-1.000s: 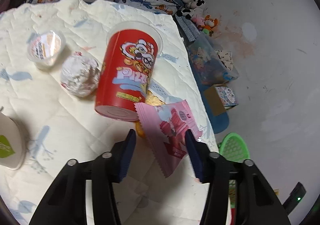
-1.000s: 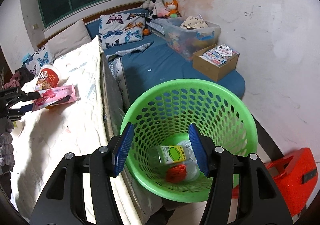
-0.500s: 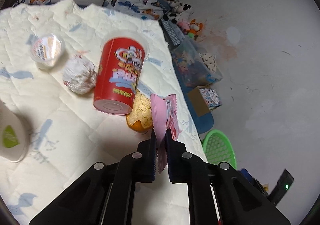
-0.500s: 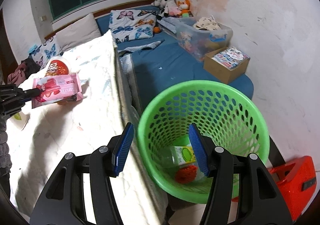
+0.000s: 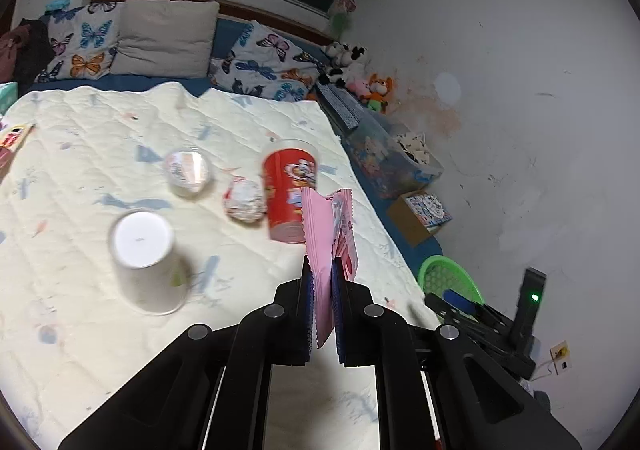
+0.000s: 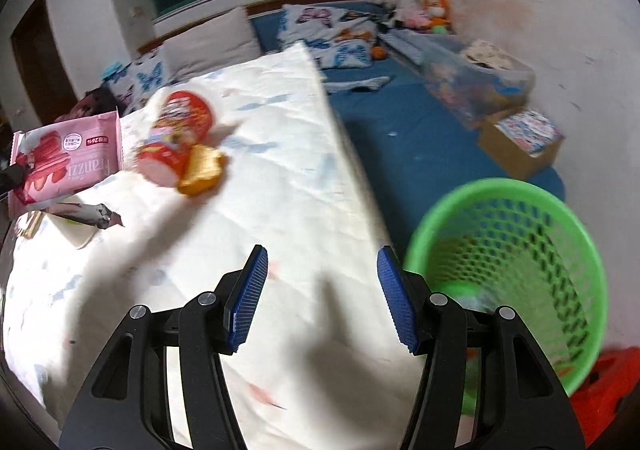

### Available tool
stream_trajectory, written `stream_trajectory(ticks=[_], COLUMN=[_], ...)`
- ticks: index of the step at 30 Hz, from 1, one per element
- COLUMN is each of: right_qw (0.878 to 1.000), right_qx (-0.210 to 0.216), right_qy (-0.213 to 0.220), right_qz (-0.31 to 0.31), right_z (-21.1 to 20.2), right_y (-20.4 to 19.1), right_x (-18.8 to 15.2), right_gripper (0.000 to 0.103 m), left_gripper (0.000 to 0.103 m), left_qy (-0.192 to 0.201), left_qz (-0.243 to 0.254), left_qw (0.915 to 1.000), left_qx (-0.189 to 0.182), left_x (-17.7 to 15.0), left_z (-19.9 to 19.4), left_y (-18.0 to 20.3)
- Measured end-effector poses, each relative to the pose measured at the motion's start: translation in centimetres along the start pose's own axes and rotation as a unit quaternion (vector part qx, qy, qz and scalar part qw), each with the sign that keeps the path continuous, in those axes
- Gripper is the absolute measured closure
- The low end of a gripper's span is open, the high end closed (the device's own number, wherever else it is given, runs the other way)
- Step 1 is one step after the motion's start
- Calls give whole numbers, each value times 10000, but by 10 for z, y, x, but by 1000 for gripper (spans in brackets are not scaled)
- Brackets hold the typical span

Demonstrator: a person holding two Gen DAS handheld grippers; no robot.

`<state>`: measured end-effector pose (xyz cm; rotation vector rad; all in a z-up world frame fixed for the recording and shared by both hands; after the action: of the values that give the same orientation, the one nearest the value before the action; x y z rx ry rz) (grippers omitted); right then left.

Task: Collect trash
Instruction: 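Grasp the orange peel with the right tool while the left tool holds the wrapper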

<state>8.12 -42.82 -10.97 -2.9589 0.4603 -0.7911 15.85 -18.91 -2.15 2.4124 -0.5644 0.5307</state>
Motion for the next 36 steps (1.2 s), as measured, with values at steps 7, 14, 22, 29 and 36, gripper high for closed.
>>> stream_trajectory(ticks=[7, 14, 22, 29, 36], right_qw=[9988, 9974, 9964, 9965, 9971], right_qx=[356, 480, 320, 133, 306], right_qy=[-173, -328, -517, -439, -410], right_qz=[-294, -435, -592, -699, -558], right_z=[29, 64, 95, 102, 99], right_y=[-54, -85, -97, -102, -96], right_x=[18, 45, 55, 63, 65], right_gripper=[45, 45, 46, 51, 65], left_gripper=[94, 94, 94, 94, 94], left_qy=[73, 1, -31, -93, -100], left_qz=[-104, -127, -138, -184, -209], left_qw=[9999, 9999, 9999, 9998, 9997], left_qx=[106, 72, 4, -24, -7], left_x=[-12, -23, -25, -26, -28], left_z=[-22, -23, -20, -15, -15], left_y=[-22, -30, -31, -33, -33])
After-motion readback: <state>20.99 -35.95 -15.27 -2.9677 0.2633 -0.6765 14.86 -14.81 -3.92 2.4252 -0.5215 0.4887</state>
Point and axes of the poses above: each gripper's, at about its wrist camera, not at the fingertips, and z roughly the way its jaws point, y to its right, x to its top, the point moved 10 cm from there along z, roughly the way its jaws point, and after that the axes turned 14 degrees about -y, right-handed, at the moved point
